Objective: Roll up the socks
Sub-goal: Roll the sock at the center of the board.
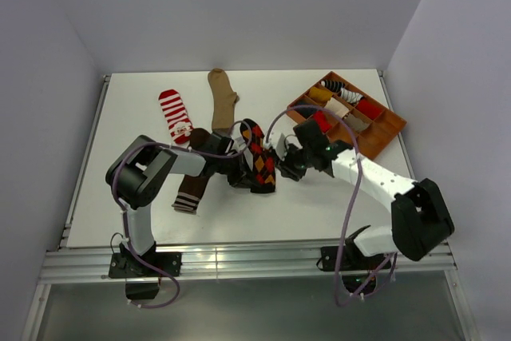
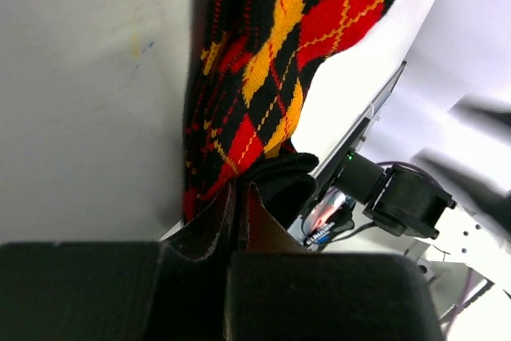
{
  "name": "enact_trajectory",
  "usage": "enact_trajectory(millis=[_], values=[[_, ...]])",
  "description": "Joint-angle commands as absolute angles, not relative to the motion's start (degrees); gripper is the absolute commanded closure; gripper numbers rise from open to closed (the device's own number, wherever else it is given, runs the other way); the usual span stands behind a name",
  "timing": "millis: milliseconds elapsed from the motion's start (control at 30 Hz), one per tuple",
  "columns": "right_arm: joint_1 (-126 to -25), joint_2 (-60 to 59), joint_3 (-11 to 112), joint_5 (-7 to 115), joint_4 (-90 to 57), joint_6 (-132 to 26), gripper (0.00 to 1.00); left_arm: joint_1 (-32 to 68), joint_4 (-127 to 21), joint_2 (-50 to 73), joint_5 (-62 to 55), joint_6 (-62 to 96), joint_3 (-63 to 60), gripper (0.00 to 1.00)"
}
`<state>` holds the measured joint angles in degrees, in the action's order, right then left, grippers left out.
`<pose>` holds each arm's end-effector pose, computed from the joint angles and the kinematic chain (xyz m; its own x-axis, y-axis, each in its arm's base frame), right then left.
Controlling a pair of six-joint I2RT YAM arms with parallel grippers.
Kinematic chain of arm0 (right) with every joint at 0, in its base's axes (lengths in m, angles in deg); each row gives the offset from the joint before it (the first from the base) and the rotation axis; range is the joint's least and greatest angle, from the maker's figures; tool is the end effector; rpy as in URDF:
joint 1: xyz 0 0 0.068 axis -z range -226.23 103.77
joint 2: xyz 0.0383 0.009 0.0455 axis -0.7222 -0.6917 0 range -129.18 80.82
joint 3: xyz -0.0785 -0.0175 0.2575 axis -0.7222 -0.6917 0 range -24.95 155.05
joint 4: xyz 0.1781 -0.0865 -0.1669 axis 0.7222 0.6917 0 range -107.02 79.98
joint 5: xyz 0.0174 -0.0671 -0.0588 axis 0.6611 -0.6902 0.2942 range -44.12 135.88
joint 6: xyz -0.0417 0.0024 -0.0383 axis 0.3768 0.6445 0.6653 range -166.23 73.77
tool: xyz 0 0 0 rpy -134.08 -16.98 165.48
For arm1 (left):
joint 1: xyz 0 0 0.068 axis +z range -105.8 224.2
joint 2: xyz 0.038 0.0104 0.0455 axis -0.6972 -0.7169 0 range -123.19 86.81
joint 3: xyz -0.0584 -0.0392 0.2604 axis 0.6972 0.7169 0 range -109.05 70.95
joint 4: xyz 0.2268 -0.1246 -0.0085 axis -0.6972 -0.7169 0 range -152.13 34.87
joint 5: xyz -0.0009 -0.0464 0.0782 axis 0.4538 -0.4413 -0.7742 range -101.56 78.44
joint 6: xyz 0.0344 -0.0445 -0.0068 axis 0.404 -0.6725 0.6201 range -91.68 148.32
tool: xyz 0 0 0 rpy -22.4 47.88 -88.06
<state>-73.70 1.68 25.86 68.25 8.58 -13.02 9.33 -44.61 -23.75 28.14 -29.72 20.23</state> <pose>0.2395 0.1415 0.2181 -0.2574 -0.7048 -0.6611 -0.9160 0.3958 -0.0652 0.2754 -0.2227 0.0991 -0.9924 -0.1040 0.0659 -0.1141 0.5761 -0.8094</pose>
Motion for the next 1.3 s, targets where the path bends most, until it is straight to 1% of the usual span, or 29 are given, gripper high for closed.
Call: enact_trajectory(millis=[0,100,267,433,667,867,1167,1267], values=[[-78.39,7.15,21.12,64.17,-0.66,-6.69,0.57,9.57,-49.76,-24.81,28.16,-30.22,20.24,1.0],[-82.79,9.45,18.47,63.55,-1.99,-5.45,0.55,9.66,-50.82,-25.16,27.72,-29.87,19.62,1.0],[-87.97,8.22,17.51,62.23,-1.99,-4.4,0.54,9.66,-50.3,-25.95,27.73,-30.22,19.97,1.0],[-93.07,5.06,17.59,60.3,-2.96,-4.13,0.53,9.57,-48.81,-26.57,27.99,-30.66,20.94,1.0],[-97.12,0.85,18.29,57.22,-3.57,-3.69,0.52,9.66,-48.8,-27.1,28.43,-30.4,20.59,1.0],[-97.39,-3.11,18.65,52.92,-6.56,-4.92,0.52,9.66,-48.8,-27.18,28.6,-29.96,20.41,1.0],[-97.21,-5.49,19.35,52.47,-7.53,-6.5,0.53,9.57,-48.72,-26.92,28.43,-29.69,20.85,1.0],[-96.16,-6.54,20.84,53.44,-6.22,-7.47,0.56,9.66,-48.63,-26.92,28.43,-29.6,21.02,1.0]])
